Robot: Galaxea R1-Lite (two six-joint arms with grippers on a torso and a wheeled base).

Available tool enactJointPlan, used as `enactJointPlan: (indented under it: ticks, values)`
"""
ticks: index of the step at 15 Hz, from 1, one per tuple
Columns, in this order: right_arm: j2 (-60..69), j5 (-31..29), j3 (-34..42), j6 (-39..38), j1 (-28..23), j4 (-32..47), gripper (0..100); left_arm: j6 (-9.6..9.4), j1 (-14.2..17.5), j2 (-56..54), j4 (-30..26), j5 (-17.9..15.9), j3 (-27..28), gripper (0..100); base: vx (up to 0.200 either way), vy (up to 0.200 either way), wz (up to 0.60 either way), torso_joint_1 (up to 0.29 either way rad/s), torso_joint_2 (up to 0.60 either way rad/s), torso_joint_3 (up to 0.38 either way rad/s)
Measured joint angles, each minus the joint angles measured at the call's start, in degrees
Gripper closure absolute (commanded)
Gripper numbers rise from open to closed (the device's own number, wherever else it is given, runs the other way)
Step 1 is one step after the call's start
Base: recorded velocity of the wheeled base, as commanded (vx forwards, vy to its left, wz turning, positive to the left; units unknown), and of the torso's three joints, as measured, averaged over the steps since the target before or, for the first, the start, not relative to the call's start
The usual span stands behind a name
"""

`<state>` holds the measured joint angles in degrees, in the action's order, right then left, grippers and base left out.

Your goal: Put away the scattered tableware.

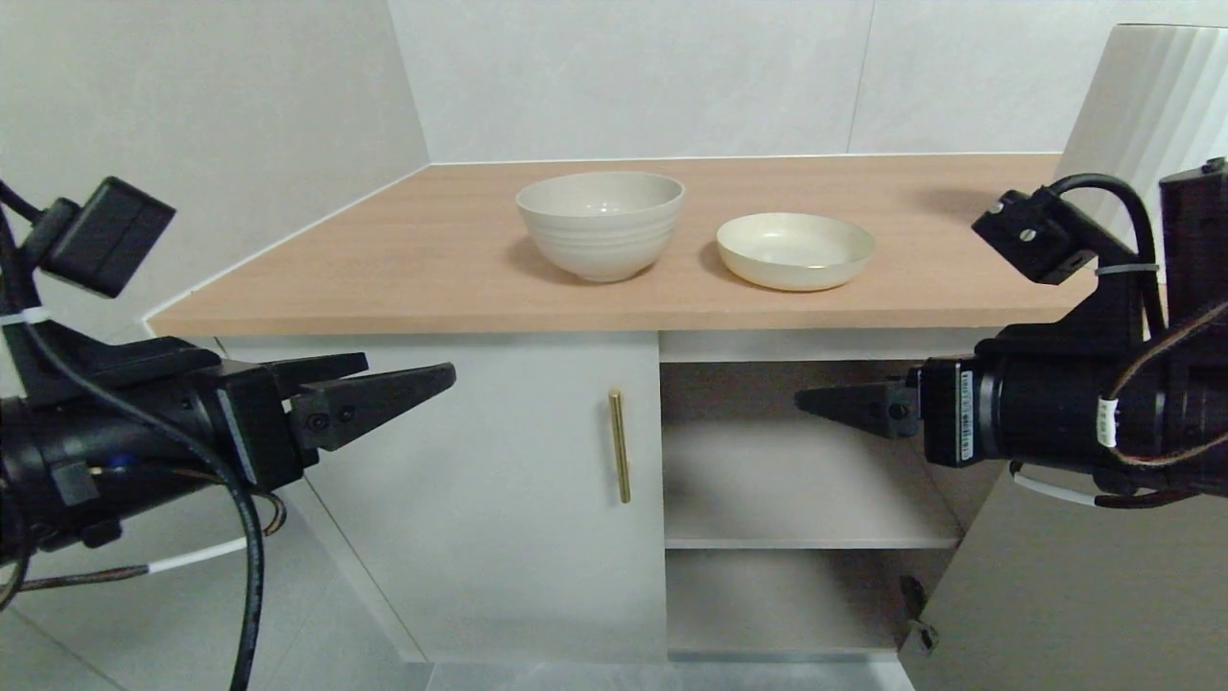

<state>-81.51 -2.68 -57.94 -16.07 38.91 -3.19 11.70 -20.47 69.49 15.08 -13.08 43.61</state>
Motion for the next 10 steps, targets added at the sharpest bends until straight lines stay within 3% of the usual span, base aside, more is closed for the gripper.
enactJointPlan:
  ticks: [6,10]
  values:
    - [-0.2,0.1,-0.2,0.6,-1.3,-1.7,0,0.15,0.0,2.1,-0.3,0.2,0.6,0,0.0,0.0,0.0,0.154,-0.5,-0.303]
    - [-1.1,0.5,-0.5,1.2,-3.4,-4.7,0,1.68,0.0,6.2,-6.3,0.0,7.9,0,0.0,0.0,0.0,0.182,-0.47,-0.292]
